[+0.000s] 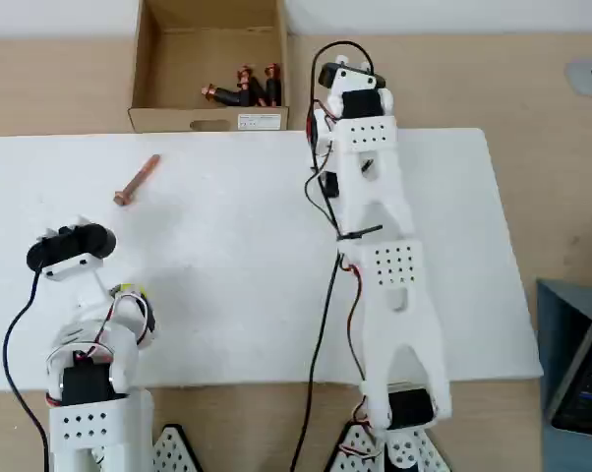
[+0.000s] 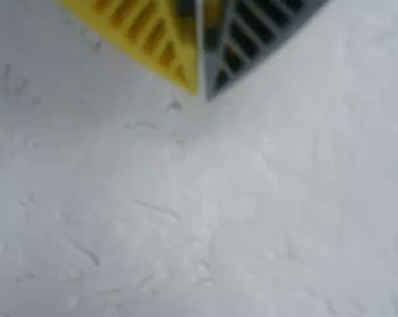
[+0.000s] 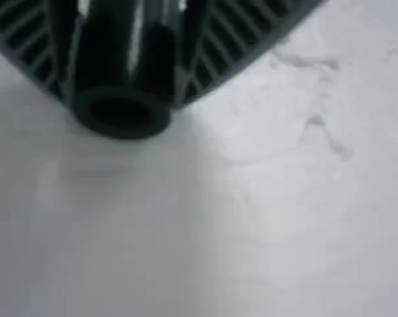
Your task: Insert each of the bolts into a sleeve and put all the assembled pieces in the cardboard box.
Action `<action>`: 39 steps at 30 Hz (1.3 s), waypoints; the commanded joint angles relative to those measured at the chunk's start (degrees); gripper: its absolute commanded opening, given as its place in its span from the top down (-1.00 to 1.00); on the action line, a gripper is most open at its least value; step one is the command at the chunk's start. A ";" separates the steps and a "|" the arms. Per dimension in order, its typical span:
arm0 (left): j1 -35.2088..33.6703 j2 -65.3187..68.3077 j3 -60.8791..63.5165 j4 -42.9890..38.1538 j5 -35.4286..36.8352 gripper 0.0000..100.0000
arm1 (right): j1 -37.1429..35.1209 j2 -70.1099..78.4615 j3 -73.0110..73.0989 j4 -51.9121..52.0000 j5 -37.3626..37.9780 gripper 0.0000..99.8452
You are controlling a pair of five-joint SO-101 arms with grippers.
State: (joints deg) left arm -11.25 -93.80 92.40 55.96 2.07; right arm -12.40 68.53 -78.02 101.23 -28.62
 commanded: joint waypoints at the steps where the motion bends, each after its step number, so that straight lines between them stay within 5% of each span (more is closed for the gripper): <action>1: -0.70 -0.48 -0.26 -0.79 -0.09 0.99 | -0.04 -0.66 -2.24 1.23 0.00 0.91; 21: -0.70 -0.48 -0.35 -0.79 -0.35 0.99 | -7.96 -27.12 1.54 1.23 5.63 0.98; 39: -0.26 -0.48 -0.62 -0.79 -2.29 0.99 | -7.87 -78.02 54.64 1.23 5.45 0.98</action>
State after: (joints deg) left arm -11.25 -93.80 92.40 55.96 1.80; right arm -20.22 -0.40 -30.46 101.23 -23.78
